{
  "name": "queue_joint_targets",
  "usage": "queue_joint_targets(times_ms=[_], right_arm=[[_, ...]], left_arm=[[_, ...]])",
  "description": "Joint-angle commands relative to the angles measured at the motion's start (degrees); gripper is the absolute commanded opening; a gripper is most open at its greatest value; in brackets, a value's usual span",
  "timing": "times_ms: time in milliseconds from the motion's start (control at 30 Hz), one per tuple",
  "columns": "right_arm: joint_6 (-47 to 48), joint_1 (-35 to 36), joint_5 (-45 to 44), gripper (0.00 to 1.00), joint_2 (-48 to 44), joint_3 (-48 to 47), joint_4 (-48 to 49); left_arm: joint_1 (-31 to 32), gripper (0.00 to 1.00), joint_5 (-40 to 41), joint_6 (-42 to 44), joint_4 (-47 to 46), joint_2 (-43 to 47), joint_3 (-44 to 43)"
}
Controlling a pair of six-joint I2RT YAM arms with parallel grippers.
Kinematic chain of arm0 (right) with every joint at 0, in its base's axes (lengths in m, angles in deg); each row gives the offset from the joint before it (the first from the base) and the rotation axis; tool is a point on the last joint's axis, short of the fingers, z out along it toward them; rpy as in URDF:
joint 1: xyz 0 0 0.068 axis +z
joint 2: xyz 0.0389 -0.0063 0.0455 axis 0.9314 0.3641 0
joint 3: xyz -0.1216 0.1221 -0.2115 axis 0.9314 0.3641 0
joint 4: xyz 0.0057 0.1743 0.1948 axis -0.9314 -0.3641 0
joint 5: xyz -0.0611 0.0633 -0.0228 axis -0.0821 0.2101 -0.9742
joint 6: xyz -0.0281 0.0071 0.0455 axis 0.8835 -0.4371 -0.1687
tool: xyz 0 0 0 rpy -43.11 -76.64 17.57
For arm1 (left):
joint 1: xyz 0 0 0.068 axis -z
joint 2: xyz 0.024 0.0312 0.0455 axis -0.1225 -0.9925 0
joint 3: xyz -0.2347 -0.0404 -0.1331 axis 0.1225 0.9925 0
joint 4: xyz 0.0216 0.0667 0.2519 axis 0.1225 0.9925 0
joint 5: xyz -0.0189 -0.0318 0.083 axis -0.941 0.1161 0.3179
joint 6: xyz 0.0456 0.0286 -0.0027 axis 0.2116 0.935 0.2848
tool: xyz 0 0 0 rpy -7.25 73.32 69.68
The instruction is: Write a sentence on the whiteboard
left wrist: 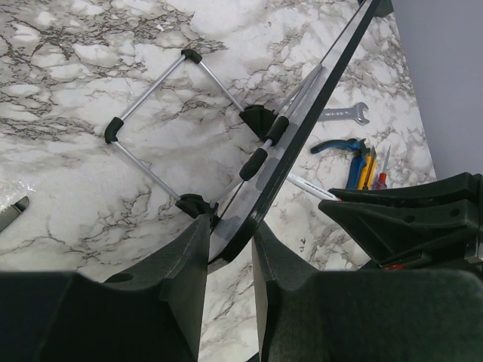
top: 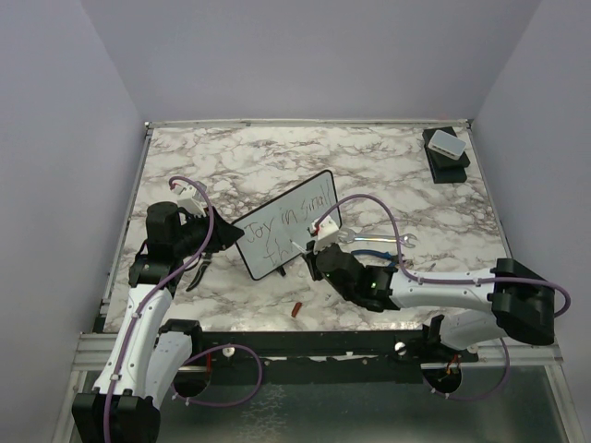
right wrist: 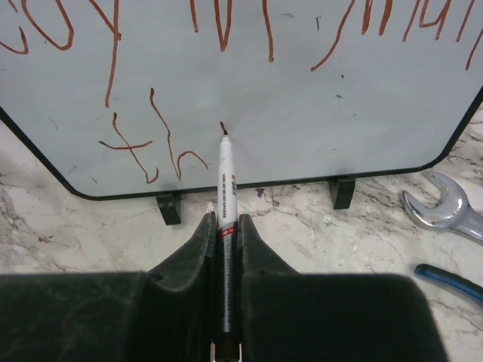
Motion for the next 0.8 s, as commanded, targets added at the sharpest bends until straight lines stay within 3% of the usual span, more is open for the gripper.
queue_joint_targets(times_ms=[0, 367, 767], right_arm=[[0.60, -0.66, -2.26, 0.01, 1.24, -1.60, 1.87], [-0.49, -0.57, 0.03, 0.00, -5.26, 2.22, -0.23], [-1.29, -0.66, 0.26, 0.01, -1.67, 3.01, 0.47]], left_arm=[[0.39, 0.29, -0.09, -0.09, 0.69, 0.99, 0.35], [0.44, 0.29, 0.03, -0.10, 0.75, 1.25, 0.33], [0.56, 0.29, 0.03, -0.04, 0.76, 0.97, 0.35]])
